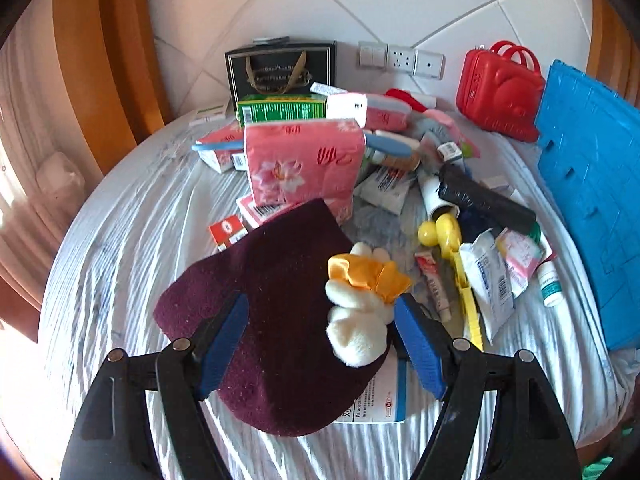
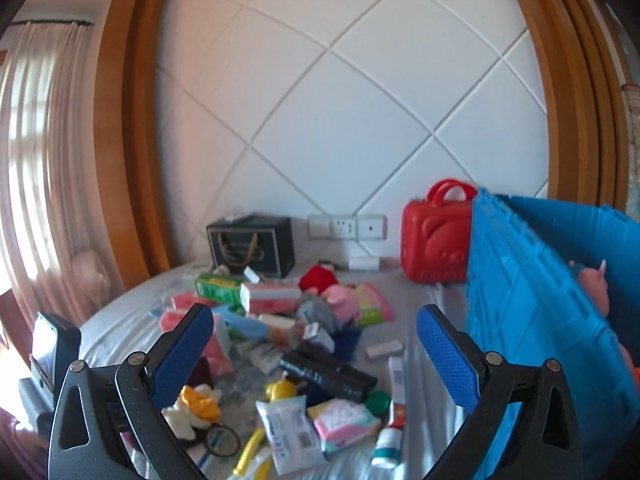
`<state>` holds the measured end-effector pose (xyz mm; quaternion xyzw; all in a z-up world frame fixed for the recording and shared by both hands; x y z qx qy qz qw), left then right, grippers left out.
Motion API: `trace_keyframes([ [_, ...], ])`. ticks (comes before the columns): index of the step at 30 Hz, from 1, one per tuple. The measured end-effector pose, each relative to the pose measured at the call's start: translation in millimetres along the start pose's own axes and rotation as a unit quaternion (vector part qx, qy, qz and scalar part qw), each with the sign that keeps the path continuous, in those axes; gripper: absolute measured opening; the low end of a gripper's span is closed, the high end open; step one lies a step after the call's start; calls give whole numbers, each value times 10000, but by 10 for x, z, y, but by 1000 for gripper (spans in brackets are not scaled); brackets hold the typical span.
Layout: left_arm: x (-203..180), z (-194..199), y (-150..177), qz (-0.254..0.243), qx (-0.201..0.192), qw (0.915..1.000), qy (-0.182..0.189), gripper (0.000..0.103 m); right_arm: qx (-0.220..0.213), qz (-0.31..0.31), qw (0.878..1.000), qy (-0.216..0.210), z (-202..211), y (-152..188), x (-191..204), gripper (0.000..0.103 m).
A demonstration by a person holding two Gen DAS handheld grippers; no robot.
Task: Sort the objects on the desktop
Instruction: 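Withdraw both tools from the crate back toward the pile, then grasp the white plush with yellow hat with the left tool while the right tool grasps the black tape roll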
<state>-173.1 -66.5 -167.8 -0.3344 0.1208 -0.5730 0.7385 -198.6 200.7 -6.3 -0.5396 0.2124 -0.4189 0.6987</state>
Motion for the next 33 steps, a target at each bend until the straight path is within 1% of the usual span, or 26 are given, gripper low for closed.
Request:
trace_keyframes([
  [2, -83, -126, 37, -145, 100, 9998, 49, 75, 344, -91, 9994, 7, -145, 213, -5, 103],
  [4, -179, -223, 43, -292, 88, 9995, 104, 75, 651, -230, 9976, -9, -255, 417, -28, 103],
  [6, -278, -368, 49, -433, 145, 9989, 86, 74, 960, -349, 9947, 120, -335, 606, -81, 103],
  [8, -382, -546, 85, -571, 344, 9975, 214, 62, 1229, -494, 9910, 175, -398, 784, -111, 103],
  [9, -416, -632, 120, -649, 479, 9965, 240, 35, 1359, -560, 9890, 178, -445, 863, -127, 103],
  [10, -432, -680, 146, -645, 594, 9956, 333, 34, 1503, -600, 9867, 172, -496, 935, -131, 103],
  [12, -369, -609, 142, -434, 516, 9968, 441, 33, 1784, -600, 9821, 117, -614, 1078, -86, 103],
  [14, -224, -456, 133, -346, 318, 9985, 287, 33, 2019, -608, 9775, -31, -753, 1201, 20, 103],
  [16, -27, -292, 109, -259, 101, 9995, 118, 33, 2233, -603, 9723, -346, -928, 1330, 199, 103],
  [18, 178, -191, 83, -146, -25, 9999, -76, 33, 2440, -491, 9661, -680, -1140, 1456, 424, 103],
  [21, 426, -160, 110, -26, -33, 9995, -308, 33, 2802, -405, 9534, -1042, -1447, 1657, 716, 103],
  [23, 536, -173, 153, 79, 32, 9993, -351, 33, 2988, -375, 9458, -1217, -1613, 1780, 869, 103],
  [24, 573, -178, 175, 108, 58, 9993, -361, 33, 3061, -381, 9426, -1277, -1677, 1836, 925, 103],
  [26, 624, -175, 209, 114, 54, 9992, -385, 33, 3131, -385, 9403, -1279, -1772, 1920, 962, 101],
  [28, 656, -166, 224, 115, 37, 9992, -383, 33, 3259, -300, 9375, -1184, -1838, 1982, 970, 76],
  [29, 666, -162, 229, 113, 27, 9992, -388, 33, 3323, -269, 9359, -1139, -1868, 2007, 968, 51],
  [30, 672, -165, 225, 112, 18, 9992, -374, 33, 3384, -276, 9340, -1109, -1895, 2040, 966, 36],
  [32, 673, -157, 225, 101, 5, 9994, -339, 33, 3583, -327, 9260, -1142, -1951, 2133, 978, 35],
  [33, 671, -142, 223, 88, -17, 9994, -325, 33, 3645, -347, 9233, -1162, -1965, 2180, 994, 32],
])
Point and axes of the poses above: each gripper's, at about its wrist camera, not at the fingertips, and z roughly against the way its jaws point, x to its left, y to its underside, the point moved 7 cm from there along -z, roughly the way its jaws point, and after that the axes turned 15 degrees about -y, right-handed, at the moved point
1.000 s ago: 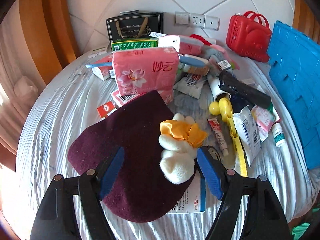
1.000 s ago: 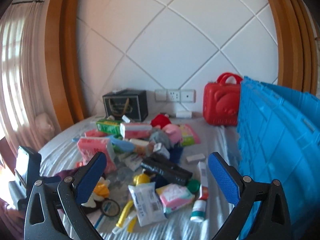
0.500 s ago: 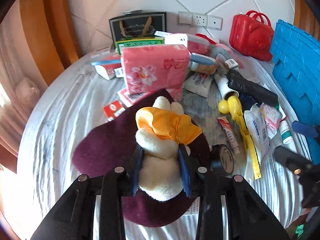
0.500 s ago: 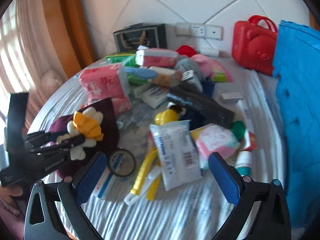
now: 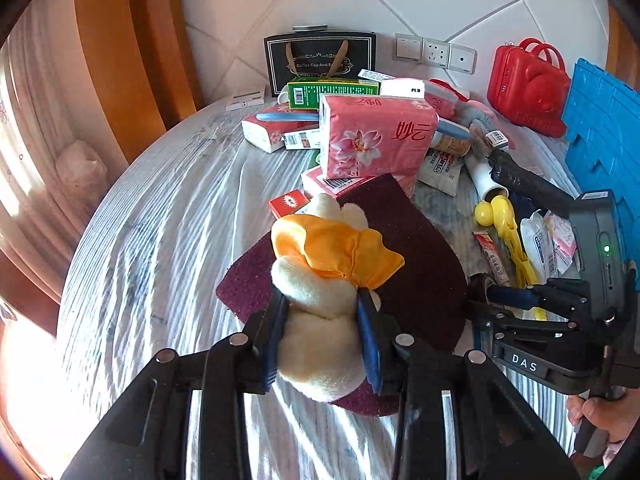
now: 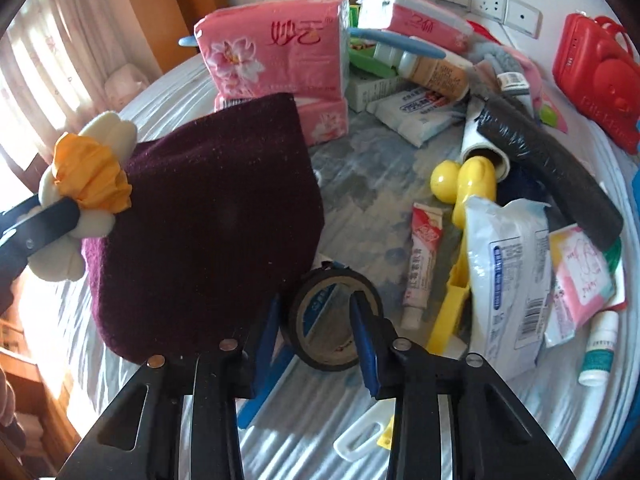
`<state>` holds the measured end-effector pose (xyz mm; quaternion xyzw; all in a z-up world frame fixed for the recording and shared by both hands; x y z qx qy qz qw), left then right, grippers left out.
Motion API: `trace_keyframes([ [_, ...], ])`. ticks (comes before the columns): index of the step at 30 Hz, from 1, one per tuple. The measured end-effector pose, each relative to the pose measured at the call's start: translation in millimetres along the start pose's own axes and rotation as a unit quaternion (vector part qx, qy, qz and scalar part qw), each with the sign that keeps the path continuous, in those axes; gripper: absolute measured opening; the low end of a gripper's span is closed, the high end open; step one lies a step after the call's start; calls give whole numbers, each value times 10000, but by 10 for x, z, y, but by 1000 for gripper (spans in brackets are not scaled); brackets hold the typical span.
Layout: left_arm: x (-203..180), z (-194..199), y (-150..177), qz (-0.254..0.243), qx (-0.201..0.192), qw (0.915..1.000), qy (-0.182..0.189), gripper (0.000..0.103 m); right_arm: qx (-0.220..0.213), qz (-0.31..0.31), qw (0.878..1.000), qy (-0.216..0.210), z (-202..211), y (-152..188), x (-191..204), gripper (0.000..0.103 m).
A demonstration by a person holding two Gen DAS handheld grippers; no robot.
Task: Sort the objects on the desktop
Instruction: 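Grasp the white plush with yellow hat with the left tool while the right tool grasps the black tape roll, then carry the plush and tape roll into the blue crate and open both tools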
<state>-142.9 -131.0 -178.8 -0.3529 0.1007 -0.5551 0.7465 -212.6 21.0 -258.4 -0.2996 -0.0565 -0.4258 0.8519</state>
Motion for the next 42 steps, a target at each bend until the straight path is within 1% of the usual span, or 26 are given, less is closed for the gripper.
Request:
trace_keyframes([
  [1, -3, 16, -9, -20, -27, 10000, 21, 33, 31, 17, 10000, -21, -29, 13, 12, 28],
  [2, -8, 37, -21, -39, -56, 10000, 30, 33, 17, 15, 10000, -94, -30, 9, 28, 19],
  [3, -12, 63, -42, -56, -99, 9999, 51, 33, 5, 2, 9999, -165, -18, 5, 47, 15],
  [5, -17, 137, -99, -59, -200, 9997, 112, 33, -61, 53, 9999, -138, 44, -12, 76, 14],
  [8, -52, 281, -232, -101, -430, 9987, 239, 33, -300, 12, 9994, -186, 249, -70, 111, 14],
  [13, -201, 529, -482, -184, -791, 9955, 494, 33, -958, 152, 9953, 10, 851, -257, 255, 14],
  [16, -356, 694, -648, -273, -1059, 9912, 748, 33, -1313, 222, 9908, 232, 1234, -351, 330, 14],
  [18, -476, 828, -764, -323, -1256, 9874, 912, 33, -1537, 301, 9865, 485, 1496, -396, 360, 14],
  [22, -724, 1171, -976, -415, -1568, 9786, 1270, 33, -1930, 212, 9775, 820, 2002, -480, 337, 14],
  [25, -946, 1451, -1115, -517, -1808, 9714, 1447, 33, -2193, 214, 9690, 1116, 2420, -528, 309, 14],
  [28, -1209, 1725, -1251, -621, -1957, 9647, 1651, 33, -2421, 186, 9608, 1337, 2859, -544, 239, 14],
  [33, -1750, 2250, -1448, -756, -2302, 9507, 1935, 33, -2651, 138, 9488, 1712, 3555, -531, -20, 14],
  [38, -2408, 2745, -1631, -884, -2398, 9417, 2189, 33, -2805, 69, 9385, 2013, 4354, -389, -437, 14],
  [42, -3048, 3132, -1717, -1159, -2279, 9345, 2478, 33, -2622, -77, 9362, 2340, 4909, -174, -955, 14],
])
Point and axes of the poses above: each gripper's, at about its wrist camera, not at the fingertips, and z roughly against the way its jaws point, x to its left, y to its underside, the point moved 7 cm from there along -z, roughly the way its jaws point, and after that the axes turned 15 degrees about -y, right-handed, at the moved point
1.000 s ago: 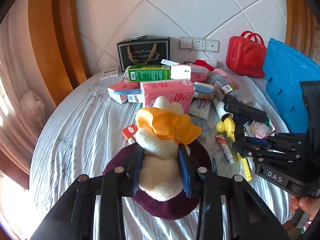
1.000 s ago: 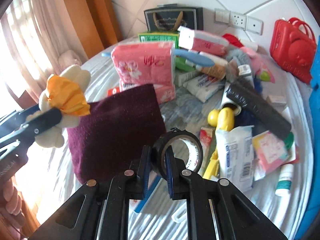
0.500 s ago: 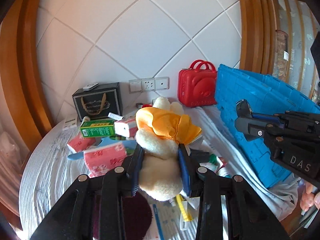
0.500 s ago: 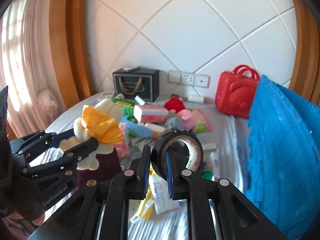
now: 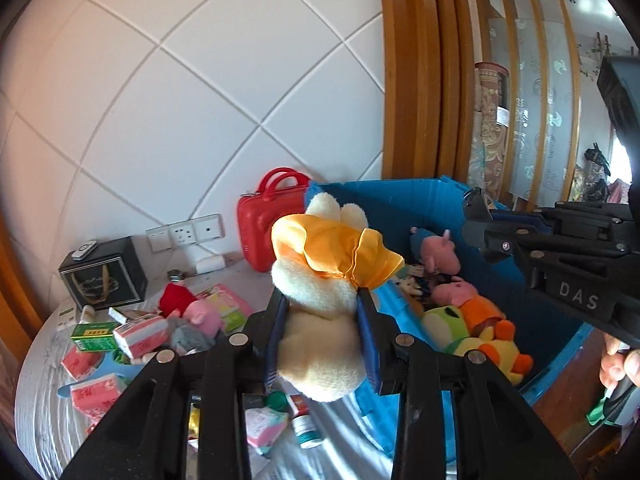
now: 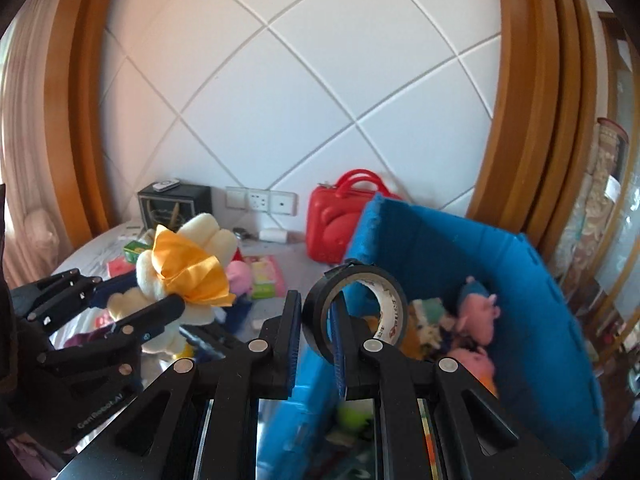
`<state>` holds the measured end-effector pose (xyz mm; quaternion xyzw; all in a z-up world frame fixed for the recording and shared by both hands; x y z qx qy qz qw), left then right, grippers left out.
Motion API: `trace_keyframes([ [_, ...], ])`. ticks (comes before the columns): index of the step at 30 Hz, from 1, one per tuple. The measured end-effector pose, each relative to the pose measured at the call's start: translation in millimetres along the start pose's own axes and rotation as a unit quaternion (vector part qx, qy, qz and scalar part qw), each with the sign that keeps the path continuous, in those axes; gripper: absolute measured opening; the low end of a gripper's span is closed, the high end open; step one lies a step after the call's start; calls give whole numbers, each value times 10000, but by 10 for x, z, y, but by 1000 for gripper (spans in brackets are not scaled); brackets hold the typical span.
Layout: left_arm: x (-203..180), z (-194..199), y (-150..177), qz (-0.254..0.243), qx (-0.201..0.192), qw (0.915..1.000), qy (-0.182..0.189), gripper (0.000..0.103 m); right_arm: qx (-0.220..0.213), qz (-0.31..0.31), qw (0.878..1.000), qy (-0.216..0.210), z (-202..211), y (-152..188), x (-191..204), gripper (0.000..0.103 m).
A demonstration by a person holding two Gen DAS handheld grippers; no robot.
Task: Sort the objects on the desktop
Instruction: 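Carry the plush and tape roll into the blue crate and open both tools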
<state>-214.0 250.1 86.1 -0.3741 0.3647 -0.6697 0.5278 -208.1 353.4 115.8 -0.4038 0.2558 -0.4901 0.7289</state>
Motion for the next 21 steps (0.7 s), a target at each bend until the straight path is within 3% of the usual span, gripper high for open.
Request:
trace_keyframes([
  [6, -1127, -267, -256, -559, 538, 9958, 494, 33, 775, -216, 9956, 482, 146, 312, -1252, 14],
  [10, -1710, -647, -138, -871, 1340, 9849, 660, 33, 1514, -440, 9858, 575, 38, 718, -1921, 14],
  [16, -2031, -972, 110, -1121, 1871, 9752, 385, 33, 2204, -486, 9726, 561, -80, 1242, -2417, 14],
  [18, -2069, -1002, 132, -1026, 2082, 9714, 507, 33, 2267, -508, 9712, 529, -82, 1352, -2491, 15],
  [20, -2080, -1005, 149, -1053, 2139, 9701, 451, 34, 2149, -752, 9735, 225, -60, 1323, -2542, 15],
  [21, -2061, -1017, 170, -1075, 2165, 9696, 392, 34, 2094, -608, 9754, 327, -49, 1295, -2576, 15],
])
Point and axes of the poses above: each gripper's, at about its wrist camera, not at the fingertips, and z roughly against the way its jaws point, x to its left, y to its underside, the point moved 7 cm from there along -z, roughly the way its jaws point, and after that the axes turned 15 degrees about -y, right-handed, at the moved point
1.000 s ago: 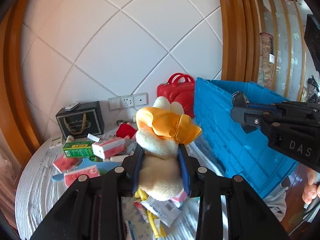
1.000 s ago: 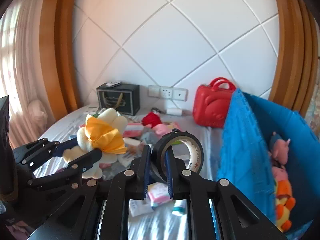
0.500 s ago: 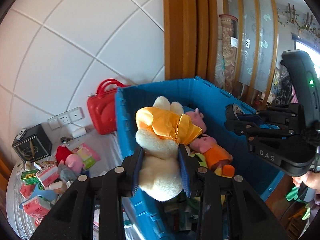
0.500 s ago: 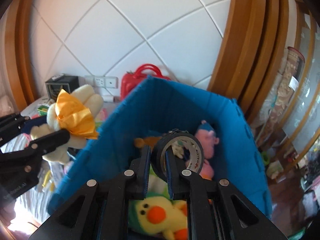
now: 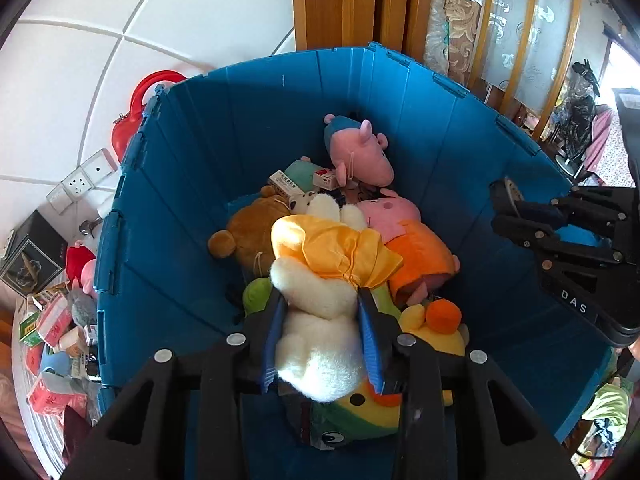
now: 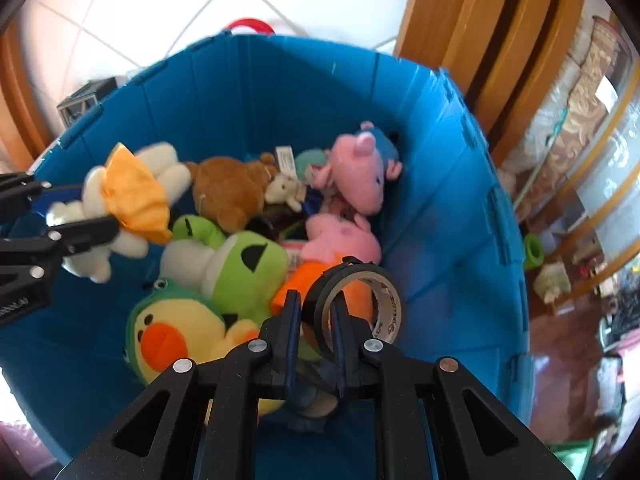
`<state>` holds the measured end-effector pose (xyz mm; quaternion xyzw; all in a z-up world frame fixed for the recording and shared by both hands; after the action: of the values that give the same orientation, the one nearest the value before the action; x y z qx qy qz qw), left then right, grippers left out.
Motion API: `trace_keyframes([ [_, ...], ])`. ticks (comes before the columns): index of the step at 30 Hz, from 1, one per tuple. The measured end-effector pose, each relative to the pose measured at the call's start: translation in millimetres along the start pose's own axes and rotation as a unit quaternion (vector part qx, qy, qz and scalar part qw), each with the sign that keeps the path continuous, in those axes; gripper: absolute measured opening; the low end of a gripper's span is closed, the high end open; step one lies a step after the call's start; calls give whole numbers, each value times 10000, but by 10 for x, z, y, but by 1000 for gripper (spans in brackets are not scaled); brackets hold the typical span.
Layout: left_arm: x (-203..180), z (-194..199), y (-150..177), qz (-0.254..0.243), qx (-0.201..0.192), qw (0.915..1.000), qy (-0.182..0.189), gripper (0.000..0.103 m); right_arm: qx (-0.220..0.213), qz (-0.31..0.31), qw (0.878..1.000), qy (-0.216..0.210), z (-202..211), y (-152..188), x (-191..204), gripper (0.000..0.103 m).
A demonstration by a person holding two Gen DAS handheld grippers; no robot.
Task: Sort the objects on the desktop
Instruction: 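Carry the plush and tape roll into the blue crate and open both tools, then withdraw both tools from the crate back to the pile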
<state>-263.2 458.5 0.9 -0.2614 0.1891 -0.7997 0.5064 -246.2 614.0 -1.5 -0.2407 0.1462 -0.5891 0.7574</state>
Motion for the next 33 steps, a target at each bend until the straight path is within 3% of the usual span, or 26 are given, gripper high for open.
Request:
trace_keyframes([
  [2, -8, -11, 58, -22, 84, 9999, -57, 35, -72, 184, 9995, 266, 1, -21, -10, 15],
  [6, -27, -36, 79, -72, 117, 9999, -86, 38, -94, 285, 9992, 270, 6, -31, 27, 15],
  [10, -9, 1, 70, 39, 32, 9998, -191, 62, -23, 328, 9988, 351, 3, -31, 30, 22],
  [11, -11, -4, 56, 51, 10, 9998, -216, 63, -27, 320, 9989, 351, 13, -40, 27, 32],
  [14, 7, -7, 32, 89, -36, 9996, -272, 63, -83, 318, 9988, 371, 8, -55, 8, 79],
  [15, 10, -5, 27, 104, -48, 9995, -294, 63, -105, 338, 9986, 385, 13, -62, 13, 87],
  [17, 22, 10, 21, 135, -92, 9993, -340, 63, -171, 386, 9981, 444, 30, -68, 27, 89],
  [20, 52, 70, 4, 201, -190, 9988, -394, 63, -194, 342, 9982, 462, 36, -74, 5, 103],
  [25, 175, 356, 26, 400, -622, 9962, -455, 63, -262, 263, 9983, 458, 62, -77, -13, 103],
  [29, 392, 662, 149, 698, -1127, 9889, -669, 64, -393, 237, 9982, 394, 111, -76, -10, 103],
  [31, 551, 791, 243, 886, -1345, 9836, -810, 74, -587, 208, 9966, 536, 177, -73, -11, 103],
  [33, 763, 882, 366, 1142, -1489, 9778, -934, 77, -800, 233, 9939, 721, 254, -77, 29, 103],
])
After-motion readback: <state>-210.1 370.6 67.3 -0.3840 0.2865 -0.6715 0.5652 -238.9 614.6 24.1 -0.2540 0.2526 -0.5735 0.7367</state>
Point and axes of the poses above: each gripper's, at about its wrist camera, not at the fingertips, and z roughly against the way its jaws point, x to its left, y to its underside, the point moved 7 cm from there along -z, roughly the way its jaws point, and after that the axes turned 15 degrees about -y, right-handed, at the moved point
